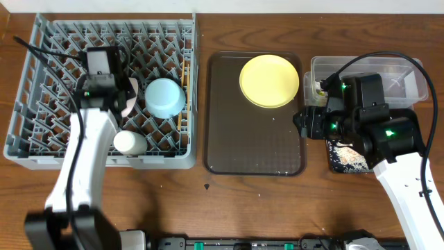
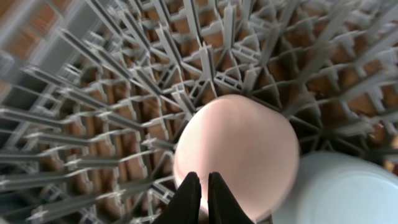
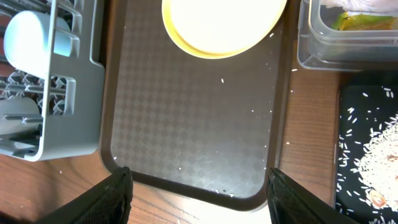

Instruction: Sort waste into correct bins and load items into the dishwasher

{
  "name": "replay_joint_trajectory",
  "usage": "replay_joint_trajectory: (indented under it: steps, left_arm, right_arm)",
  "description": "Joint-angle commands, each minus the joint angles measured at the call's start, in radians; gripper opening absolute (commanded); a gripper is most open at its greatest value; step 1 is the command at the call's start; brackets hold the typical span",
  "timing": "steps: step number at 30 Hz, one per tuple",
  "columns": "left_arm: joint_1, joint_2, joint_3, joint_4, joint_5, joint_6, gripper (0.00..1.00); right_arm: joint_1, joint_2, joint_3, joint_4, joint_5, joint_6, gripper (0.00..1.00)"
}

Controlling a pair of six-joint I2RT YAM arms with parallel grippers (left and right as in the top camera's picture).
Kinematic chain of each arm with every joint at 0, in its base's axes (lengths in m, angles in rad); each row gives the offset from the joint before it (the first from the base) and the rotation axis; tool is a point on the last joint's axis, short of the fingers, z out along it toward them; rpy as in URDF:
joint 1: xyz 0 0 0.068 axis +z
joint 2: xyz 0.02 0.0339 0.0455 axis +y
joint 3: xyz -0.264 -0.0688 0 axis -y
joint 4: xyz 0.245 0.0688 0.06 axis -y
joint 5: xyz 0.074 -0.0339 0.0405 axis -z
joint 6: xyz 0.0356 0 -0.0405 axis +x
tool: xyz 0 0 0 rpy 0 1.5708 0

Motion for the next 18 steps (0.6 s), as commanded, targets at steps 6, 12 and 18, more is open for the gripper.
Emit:
replay_joint_trajectory:
  steps: [6, 12, 18]
  left_arm:
    - [0.063, 0.139, 0.003, 0.052, 0.303, 0.021, 0.08]
    - [0.048, 0.098, 0.004, -0.010, 0.434, 0.020, 0.08]
    - [0.037, 0.097, 0.004, -0.053, 0.426, 0.021, 0.09]
  right_arm:
    - [-0.009, 0.005, 0.001, -0.009, -0.005, 0.010, 0.67]
    - [-0.009, 0.005, 0.001, -0.013, -0.005, 0.010, 0.67]
    - [-0.009, 0.005, 0.001, -0.012, -0.005, 0.010, 0.67]
